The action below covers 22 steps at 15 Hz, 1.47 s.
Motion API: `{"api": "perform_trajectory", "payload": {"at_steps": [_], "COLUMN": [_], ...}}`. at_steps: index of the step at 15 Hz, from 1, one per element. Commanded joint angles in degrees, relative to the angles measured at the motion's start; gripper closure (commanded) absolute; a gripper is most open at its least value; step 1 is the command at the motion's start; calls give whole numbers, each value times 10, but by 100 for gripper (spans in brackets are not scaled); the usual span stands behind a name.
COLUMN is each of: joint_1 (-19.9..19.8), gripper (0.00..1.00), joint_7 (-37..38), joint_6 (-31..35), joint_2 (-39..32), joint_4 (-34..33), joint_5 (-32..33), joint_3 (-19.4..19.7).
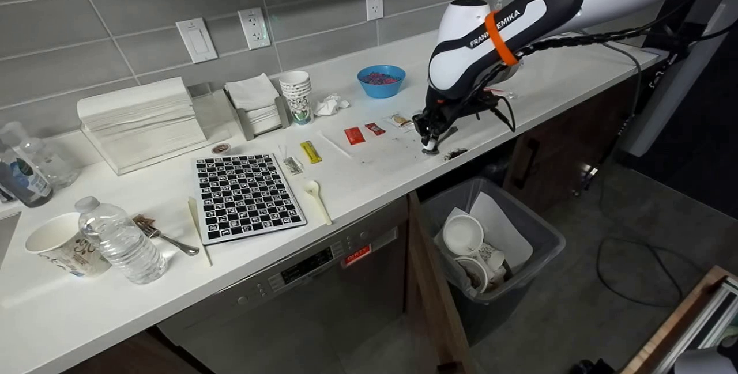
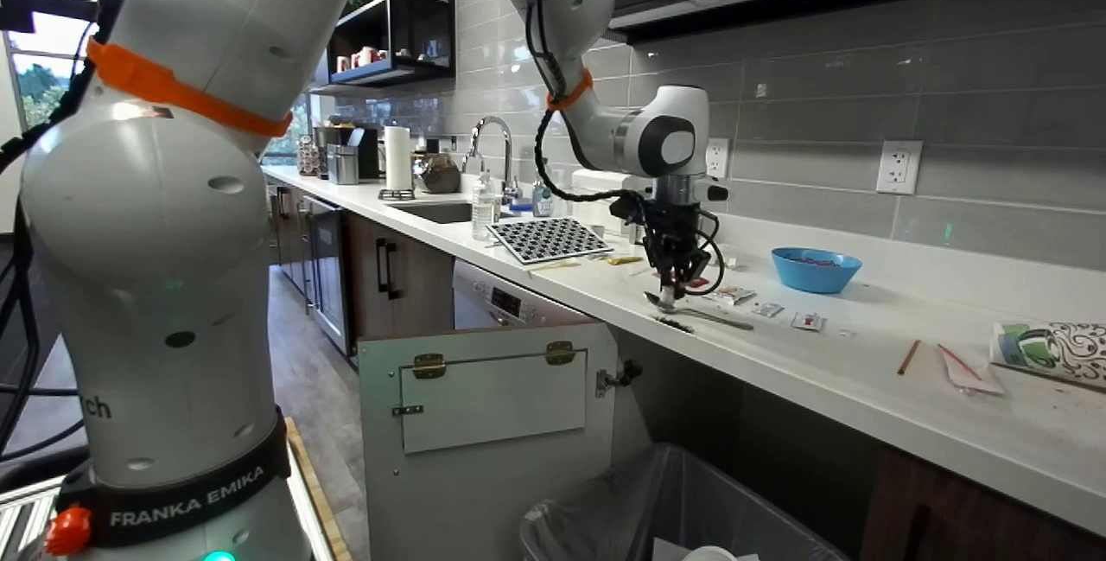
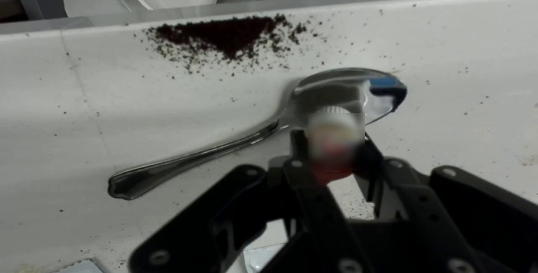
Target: Put the white cup into the spoon then pick up the spoon and drop the cap into the bin
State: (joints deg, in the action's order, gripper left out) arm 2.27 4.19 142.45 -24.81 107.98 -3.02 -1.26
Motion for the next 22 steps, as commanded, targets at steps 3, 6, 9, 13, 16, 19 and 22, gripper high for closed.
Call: {"api": "perform_trajectory", "payload": {"at_steps": [3, 6, 9, 13, 16, 19, 22], "joint_1": [-7, -7, -7, -11, -11, -10, -7], "gripper": [92, 92, 92, 45, 31, 8, 0], "joint_7": [-5, -3, -3, -10, -7, 1, 24], "joint_6": [-4, -4, -7, -9, -9, -12, -20], "joint_2": [17, 21, 26, 26, 27, 30, 32], "joint_4": [25, 31, 39, 42, 44, 45, 37], "joint_5": [-19, -24, -29, -39, -37, -30, -28], "joint_3": [-7, -7, -8, -10, -8, -3, 6]}}
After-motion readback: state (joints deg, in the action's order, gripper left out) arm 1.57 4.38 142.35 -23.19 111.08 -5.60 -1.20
